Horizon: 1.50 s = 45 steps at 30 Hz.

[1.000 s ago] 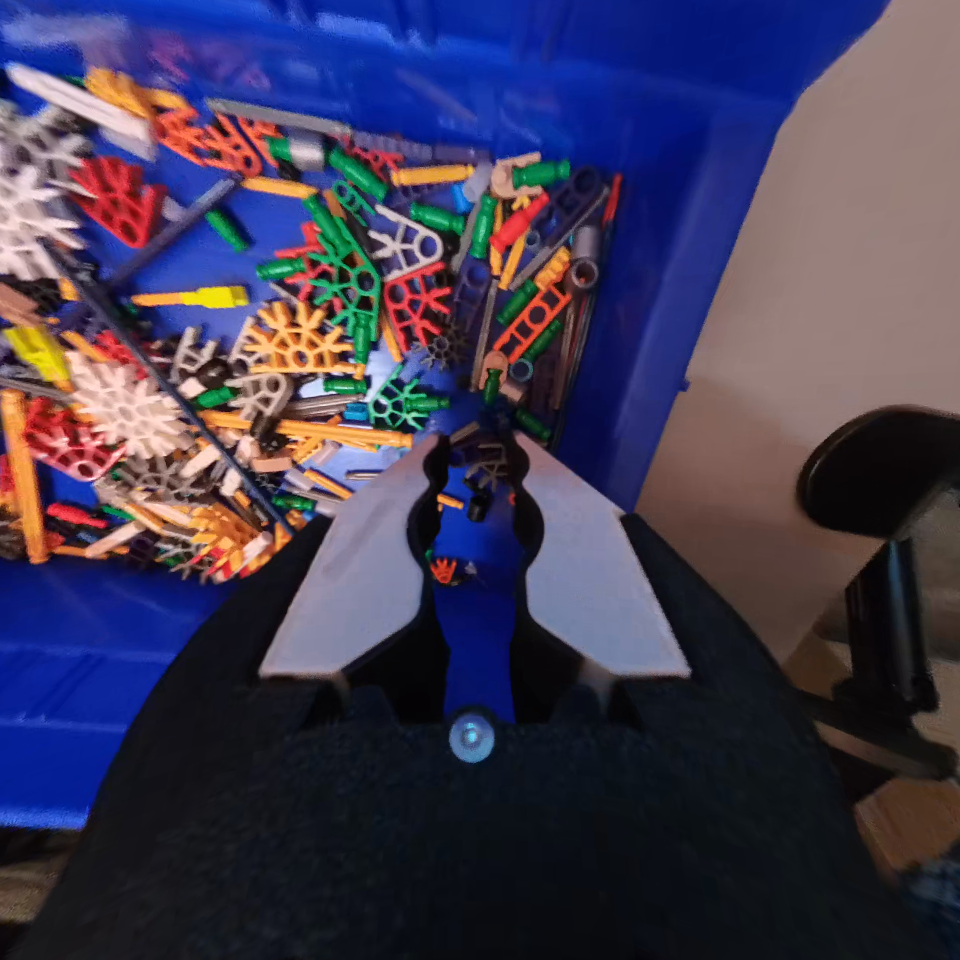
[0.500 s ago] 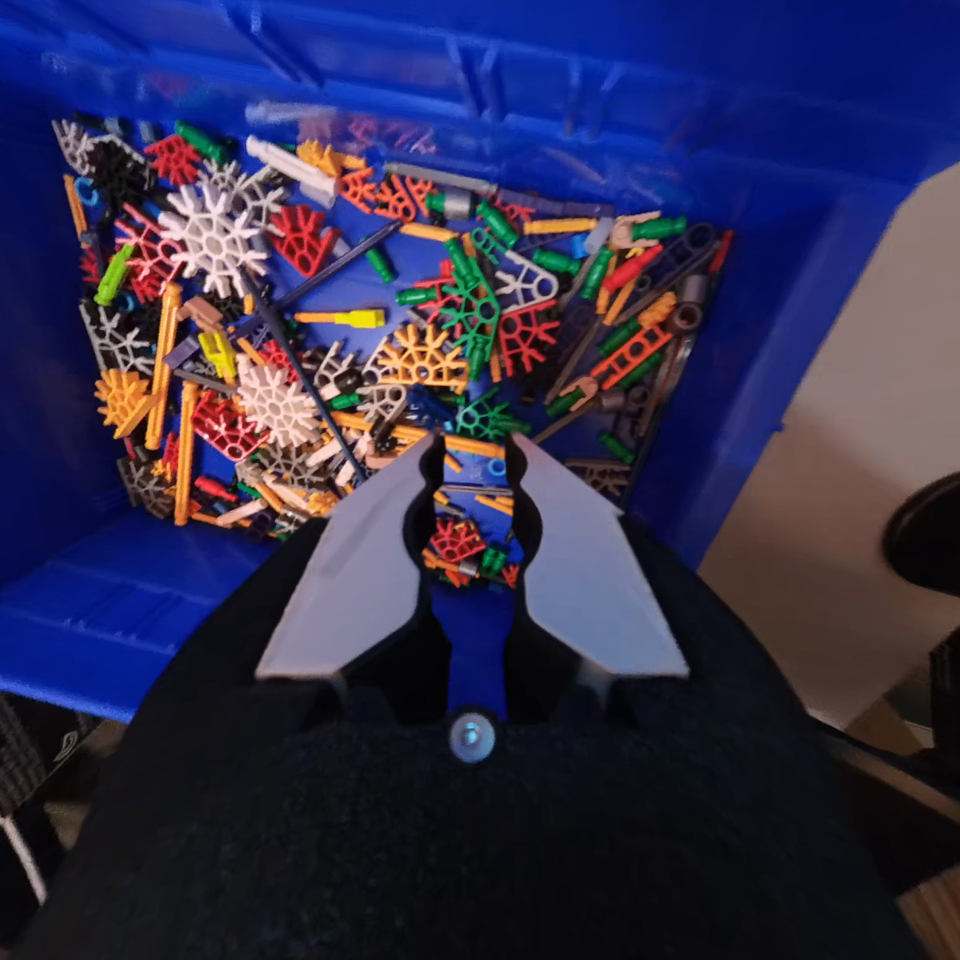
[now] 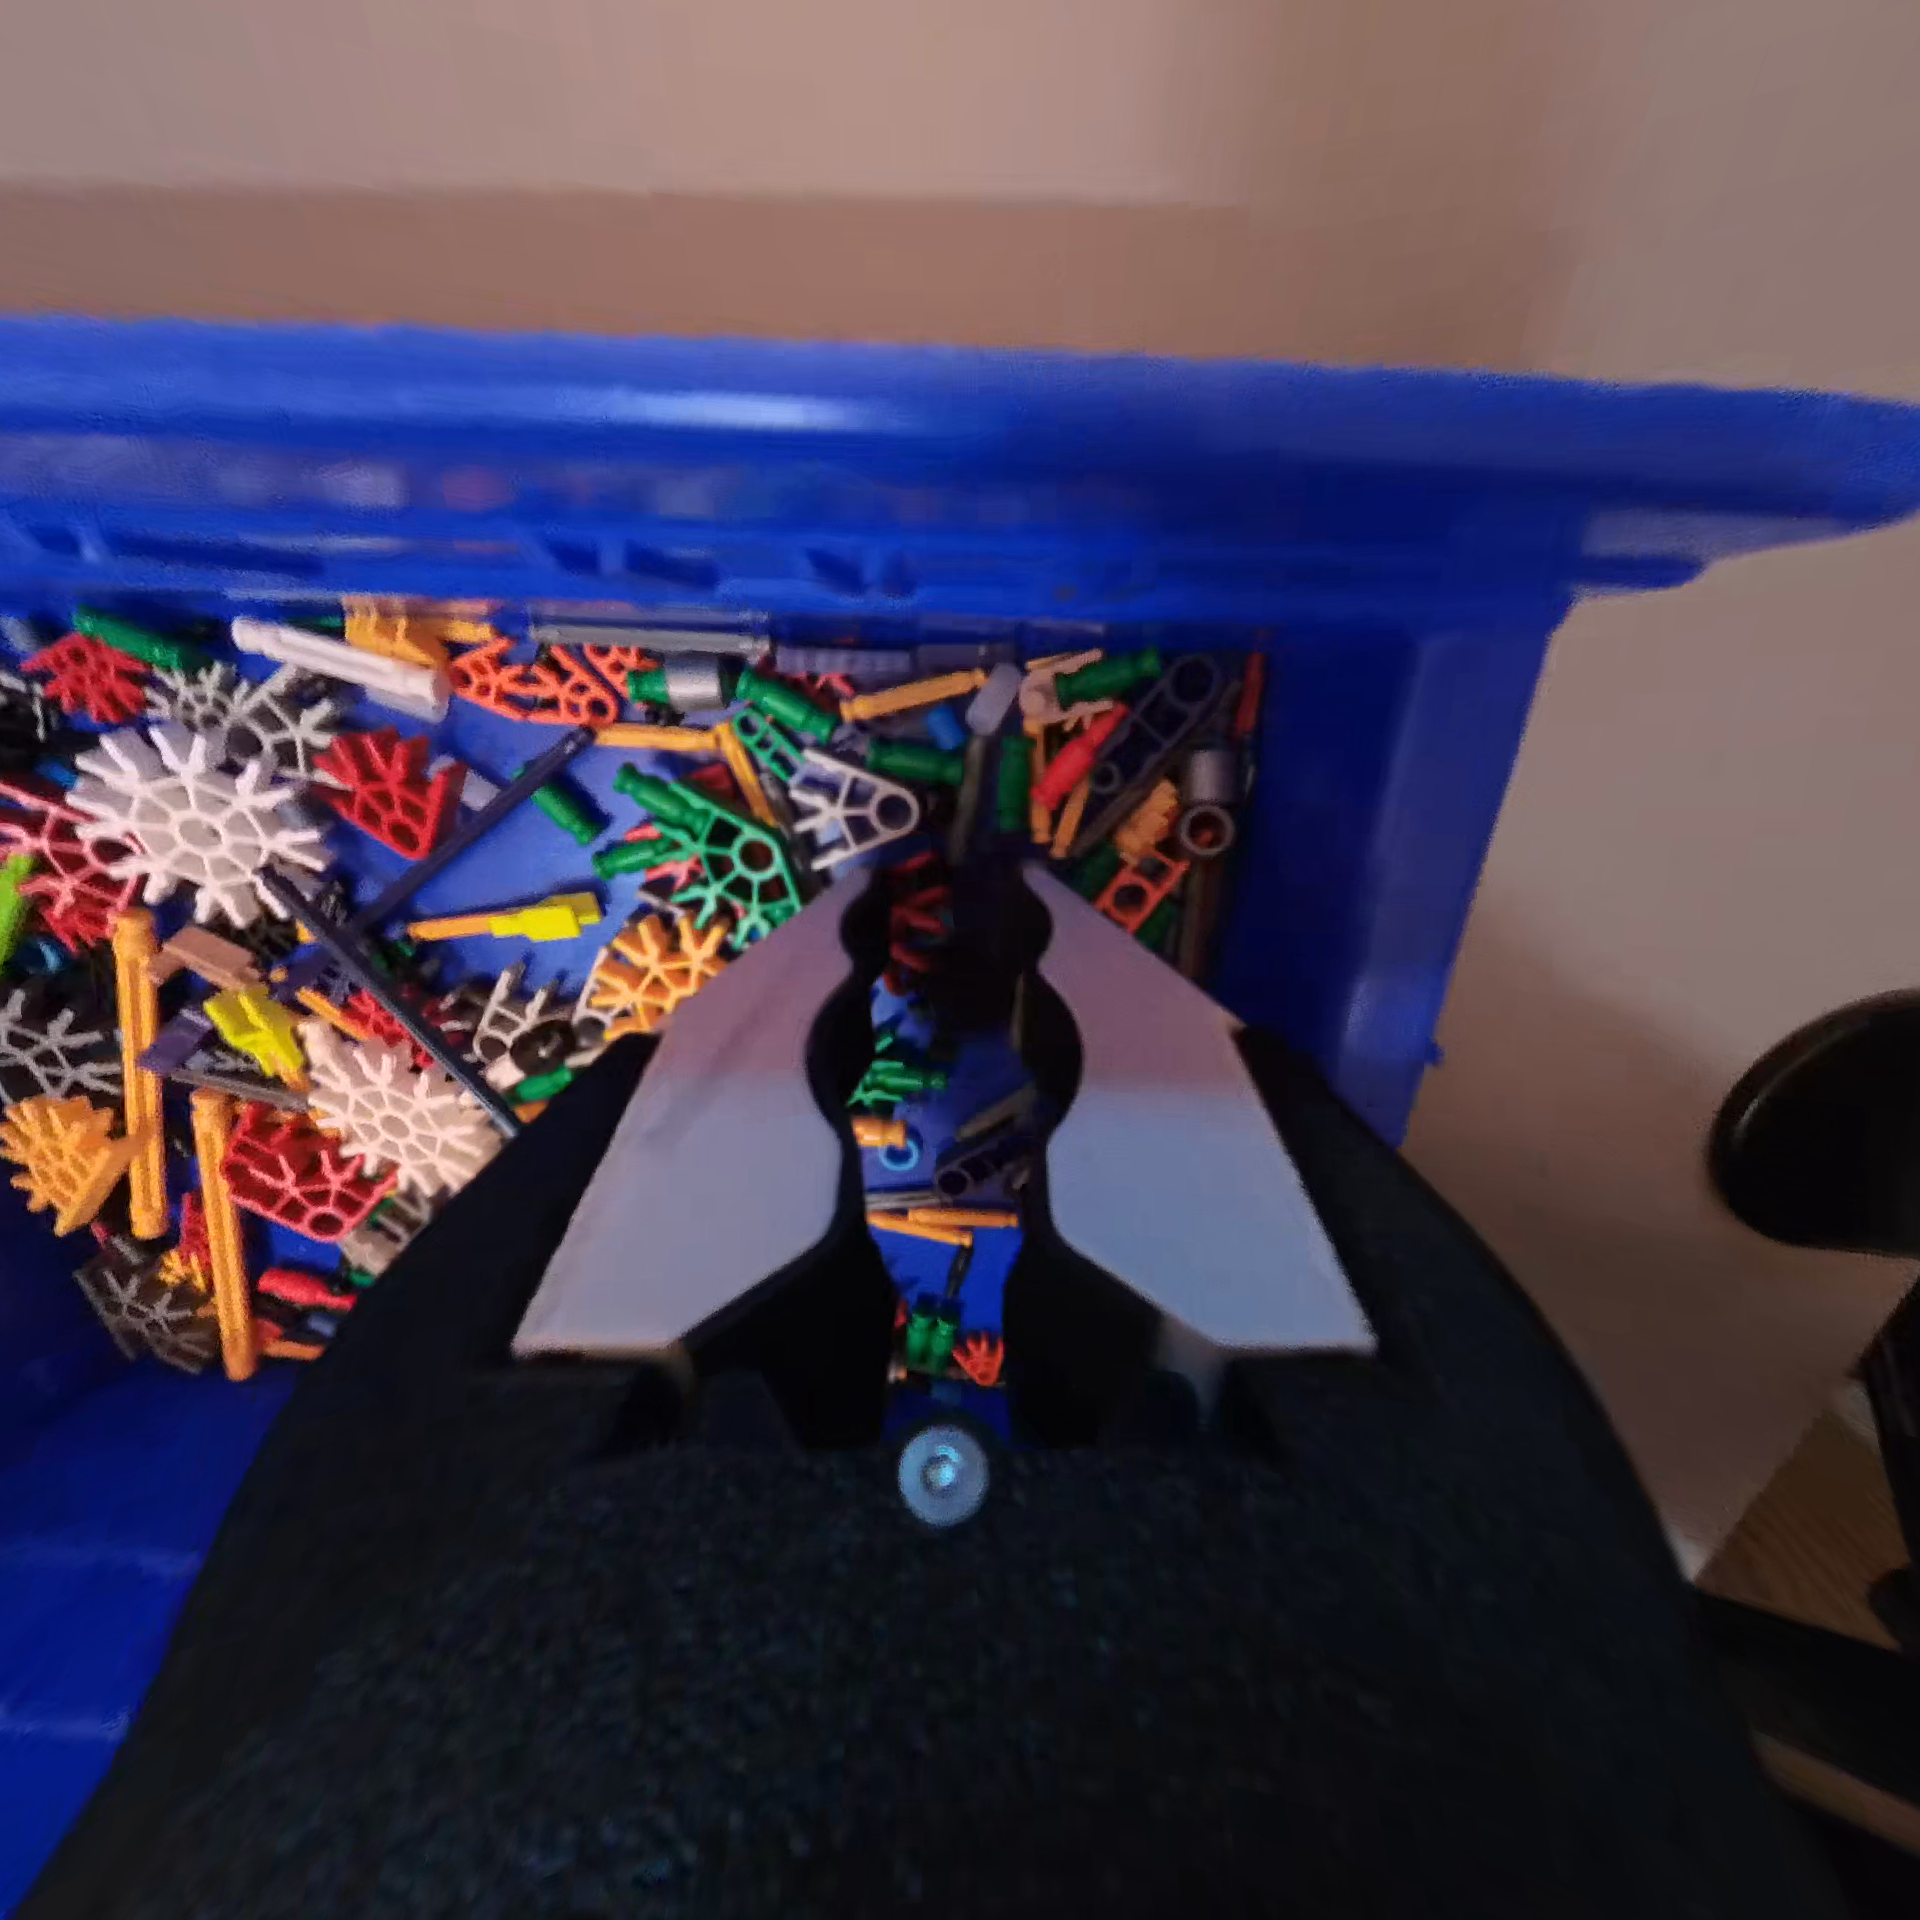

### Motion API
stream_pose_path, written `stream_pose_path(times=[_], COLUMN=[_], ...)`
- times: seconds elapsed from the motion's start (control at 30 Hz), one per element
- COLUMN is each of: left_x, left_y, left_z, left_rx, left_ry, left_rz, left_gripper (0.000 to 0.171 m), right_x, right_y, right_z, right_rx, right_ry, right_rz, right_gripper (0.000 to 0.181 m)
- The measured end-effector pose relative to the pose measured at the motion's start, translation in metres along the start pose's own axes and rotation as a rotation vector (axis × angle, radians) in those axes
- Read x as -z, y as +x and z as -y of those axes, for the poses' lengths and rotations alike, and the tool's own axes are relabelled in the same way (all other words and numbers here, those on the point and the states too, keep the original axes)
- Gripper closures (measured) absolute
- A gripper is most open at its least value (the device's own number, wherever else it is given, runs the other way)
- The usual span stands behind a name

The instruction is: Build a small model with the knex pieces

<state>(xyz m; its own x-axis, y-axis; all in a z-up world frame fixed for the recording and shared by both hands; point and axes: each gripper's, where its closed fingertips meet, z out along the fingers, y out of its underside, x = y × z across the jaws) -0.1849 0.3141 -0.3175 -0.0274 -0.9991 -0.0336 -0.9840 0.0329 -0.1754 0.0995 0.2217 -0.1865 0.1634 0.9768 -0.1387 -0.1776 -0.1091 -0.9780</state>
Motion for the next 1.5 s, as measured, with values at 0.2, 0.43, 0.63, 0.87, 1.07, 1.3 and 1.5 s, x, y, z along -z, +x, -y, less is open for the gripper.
stream_pose_path(times=[0.2,0.43,0.63,0.87,1.07,1.3,1.5], left_x=[0.018,0.038,0.026,0.018,0.008,0.008,0.019], left_y=[-0.045,-0.054,-0.043,-0.024,-0.018,-0.039,-0.066], left_z=[-0.033,-0.030,-0.016,0.007,-0.005,-0.017,0.004], left_rx=[0.091,0.100,0.025,0.000,-0.009,0.017,0.037], left_ry=[-0.131,-0.072,-0.032,0.071,0.022,-0.062,0.013], left_rz=[0.200,0.214,0.168,0.051,0.029,0.131,0.192], left_gripper=[0.158,0.150,0.145,0.147,0.156,0.146,0.129], right_x=[0.000,0.001,0.002,0.002,0.001,0.002,0.002], right_y=[0.001,0.003,0.004,0.005,0.005,0.005,0.007], right_z=[-0.001,0.000,0.000,0.000,-0.001,-0.001,-0.001], right_rx=[-0.002,-0.003,-0.003,-0.003,-0.005,-0.007,-0.013], right_ry=[-0.003,0.001,0.002,0.004,-0.001,0.001,0.001], right_rz=[-0.003,-0.009,-0.012,-0.017,-0.014,-0.017,-0.020], right_gripper=[0.171,0.171,0.171,0.171,0.171,0.171,0.171])
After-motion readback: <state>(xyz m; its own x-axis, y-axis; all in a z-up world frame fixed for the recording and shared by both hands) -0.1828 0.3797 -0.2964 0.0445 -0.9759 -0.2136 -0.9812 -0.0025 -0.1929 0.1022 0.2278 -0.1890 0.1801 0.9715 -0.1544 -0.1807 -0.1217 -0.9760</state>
